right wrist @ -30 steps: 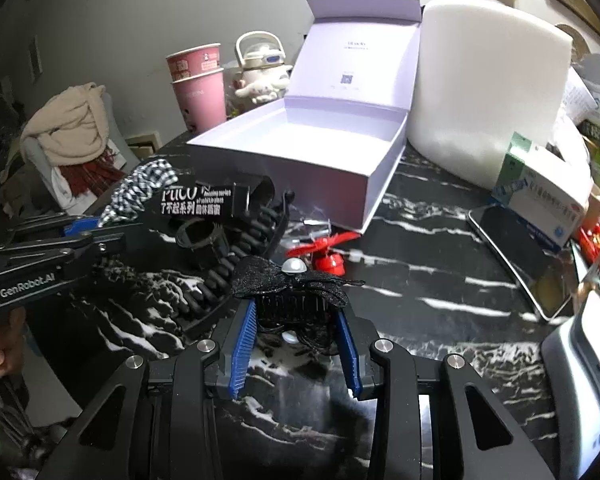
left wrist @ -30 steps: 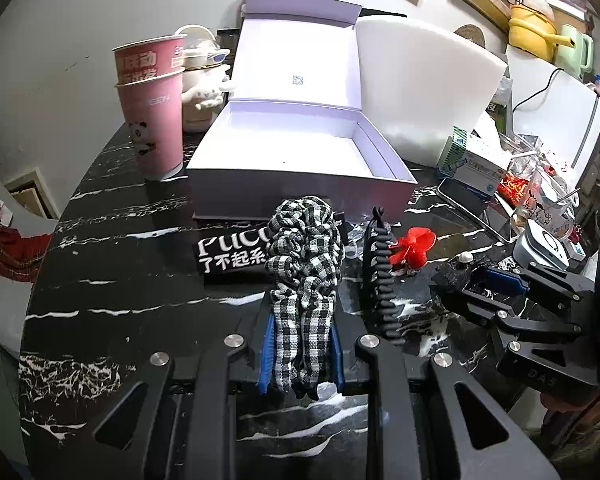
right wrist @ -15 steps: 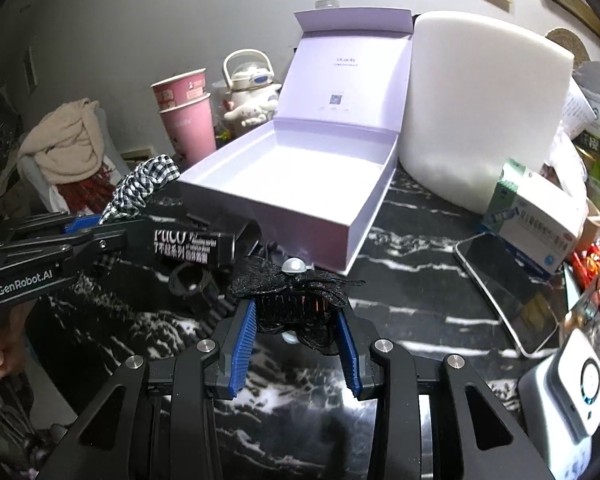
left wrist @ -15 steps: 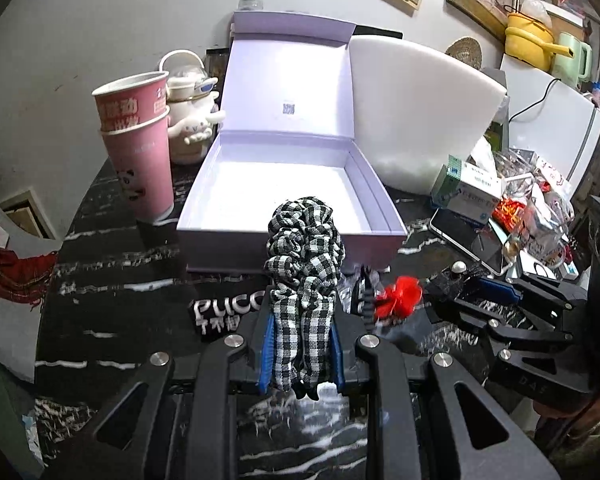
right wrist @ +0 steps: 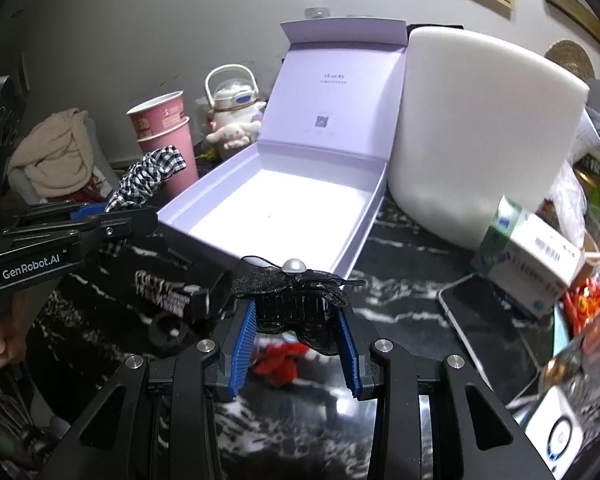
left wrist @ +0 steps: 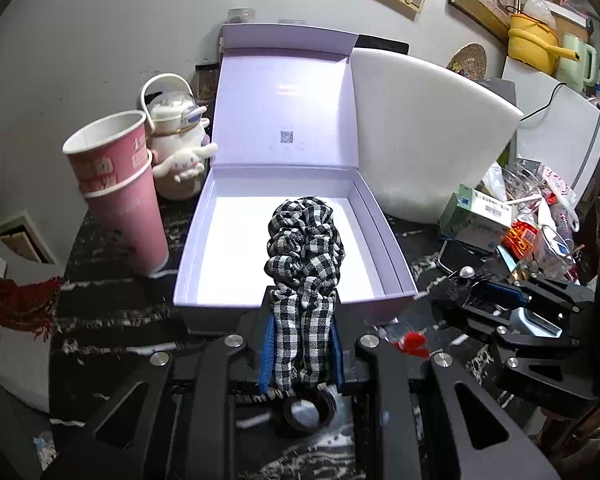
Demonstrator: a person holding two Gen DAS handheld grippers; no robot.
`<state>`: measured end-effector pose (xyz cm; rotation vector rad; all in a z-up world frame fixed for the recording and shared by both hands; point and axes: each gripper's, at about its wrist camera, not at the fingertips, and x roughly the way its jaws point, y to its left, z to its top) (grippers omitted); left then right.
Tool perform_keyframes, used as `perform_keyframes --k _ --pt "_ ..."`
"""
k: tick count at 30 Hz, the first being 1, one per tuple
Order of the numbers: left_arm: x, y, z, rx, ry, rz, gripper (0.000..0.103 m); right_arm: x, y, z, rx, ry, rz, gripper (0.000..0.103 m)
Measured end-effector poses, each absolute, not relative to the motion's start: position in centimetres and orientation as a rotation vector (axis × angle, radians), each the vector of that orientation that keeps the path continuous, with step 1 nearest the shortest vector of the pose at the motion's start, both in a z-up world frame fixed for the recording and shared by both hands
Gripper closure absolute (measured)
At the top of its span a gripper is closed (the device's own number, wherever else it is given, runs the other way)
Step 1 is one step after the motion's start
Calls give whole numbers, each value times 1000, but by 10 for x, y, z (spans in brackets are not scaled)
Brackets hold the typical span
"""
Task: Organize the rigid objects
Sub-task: 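Carry the scrunchie and lace clip into the lavender box with both tools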
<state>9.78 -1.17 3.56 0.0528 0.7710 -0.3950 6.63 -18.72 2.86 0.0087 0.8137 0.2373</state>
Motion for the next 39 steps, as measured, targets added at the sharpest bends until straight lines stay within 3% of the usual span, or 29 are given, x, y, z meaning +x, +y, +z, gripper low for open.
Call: perform_keyframes --k 22,39 --pt "186 -30 57 95 758 -403 81 153 -191 57 -50 753 289 66" --pt "257 -44 21 153 845 -411 81 216 -192 36 -44 791 272 66"
